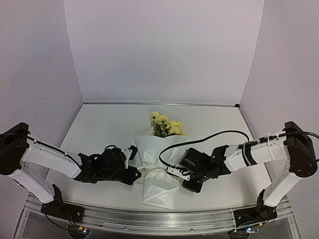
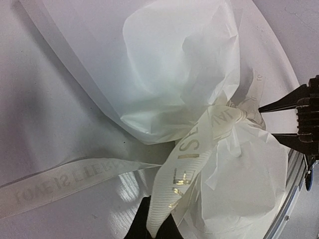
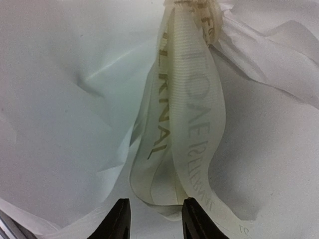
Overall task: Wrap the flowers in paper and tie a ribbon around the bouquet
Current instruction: Tie the half-tied ribbon around the folded bouquet.
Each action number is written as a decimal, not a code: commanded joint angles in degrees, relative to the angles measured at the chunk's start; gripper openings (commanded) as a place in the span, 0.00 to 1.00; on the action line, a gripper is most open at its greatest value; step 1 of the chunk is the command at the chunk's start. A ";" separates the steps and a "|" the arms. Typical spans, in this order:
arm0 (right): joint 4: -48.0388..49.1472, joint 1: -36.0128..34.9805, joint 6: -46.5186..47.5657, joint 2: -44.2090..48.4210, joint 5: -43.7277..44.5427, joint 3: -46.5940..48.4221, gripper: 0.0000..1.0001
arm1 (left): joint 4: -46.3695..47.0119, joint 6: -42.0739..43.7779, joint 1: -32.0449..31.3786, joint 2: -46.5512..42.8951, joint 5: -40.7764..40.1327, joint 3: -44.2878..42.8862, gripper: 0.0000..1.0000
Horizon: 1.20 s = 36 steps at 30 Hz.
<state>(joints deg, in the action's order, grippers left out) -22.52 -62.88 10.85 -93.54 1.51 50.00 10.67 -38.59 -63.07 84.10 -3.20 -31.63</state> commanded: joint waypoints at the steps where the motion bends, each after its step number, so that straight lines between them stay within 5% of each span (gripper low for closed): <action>1: 2.96 -1.28 2.96 -0.46 6.65 1.47 0.38 | -1.34 1.50 -0.30 -1.71 -0.77 -2.61 0.00; 8: 3.27 -1.66 2.39 -2.41 8.03 2.19 0.35 | -2.08 1.19 -0.30 -2.45 -1.80 -2.72 0.00; 20: -2.54 -1.64 -2.79 1.78 8.85 2.06 0.01 | -9.84 -0.63 1.54 -3.52 -8.11 -6.42 0.00; 36: -14.10 -1.63 -15.20 3.08 10.44 4.15 0.00 | -18.98 -1.54 7.34 -1.92 -7.62 -9.52 0.00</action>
<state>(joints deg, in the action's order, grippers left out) -31.47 -64.27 1.34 -90.26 9.56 51.49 -6.37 -40.36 -56.29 82.13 -10.68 -38.52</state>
